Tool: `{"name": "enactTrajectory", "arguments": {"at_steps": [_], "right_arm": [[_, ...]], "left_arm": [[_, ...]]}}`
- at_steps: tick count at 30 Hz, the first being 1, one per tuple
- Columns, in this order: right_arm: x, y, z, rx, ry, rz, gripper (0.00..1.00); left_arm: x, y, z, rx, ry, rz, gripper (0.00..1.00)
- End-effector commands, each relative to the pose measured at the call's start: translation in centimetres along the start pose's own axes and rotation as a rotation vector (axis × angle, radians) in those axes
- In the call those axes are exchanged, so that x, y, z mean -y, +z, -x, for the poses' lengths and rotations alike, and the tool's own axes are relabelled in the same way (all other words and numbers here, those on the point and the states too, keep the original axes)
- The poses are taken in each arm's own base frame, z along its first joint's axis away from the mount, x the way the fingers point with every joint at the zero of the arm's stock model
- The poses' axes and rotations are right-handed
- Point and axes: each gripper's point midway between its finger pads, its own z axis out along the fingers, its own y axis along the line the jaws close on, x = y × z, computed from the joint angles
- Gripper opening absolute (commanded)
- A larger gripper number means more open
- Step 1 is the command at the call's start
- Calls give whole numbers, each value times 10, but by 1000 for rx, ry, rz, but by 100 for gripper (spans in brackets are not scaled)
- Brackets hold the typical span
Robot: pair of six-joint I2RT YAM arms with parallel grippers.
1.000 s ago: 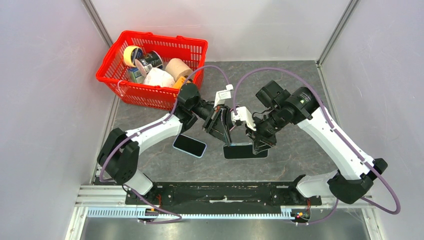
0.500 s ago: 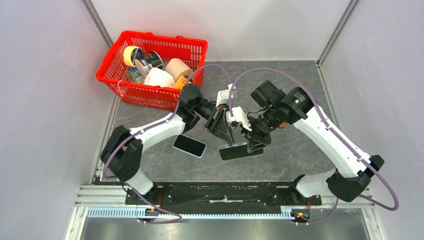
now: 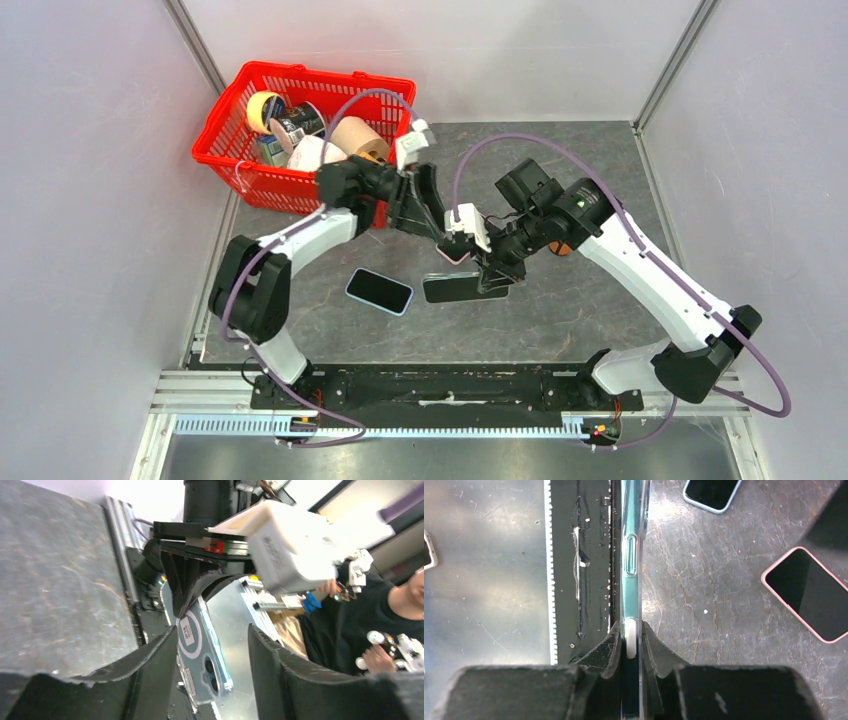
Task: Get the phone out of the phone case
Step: Remove the phone case from the phone.
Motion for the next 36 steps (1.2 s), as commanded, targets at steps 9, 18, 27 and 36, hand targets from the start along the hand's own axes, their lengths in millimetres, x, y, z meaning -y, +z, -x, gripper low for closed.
{"name": "enactTrajectory", "arguments": {"at_steps": [9,18,27,36], "right_arm": [[52,-33,46,236,132,-172,0],[70,-51,75,340,184,-240,0],[65,-68,109,473,202,-154,0],[62,-61,112,490,229,-56,0]], "left_arm": [[37,-88,69,369,55,252,72],[15,-110,68,483,79,612,78],[15,-105,52,645,55,526,81],[33,-85,48,633,152,420,79]]}}
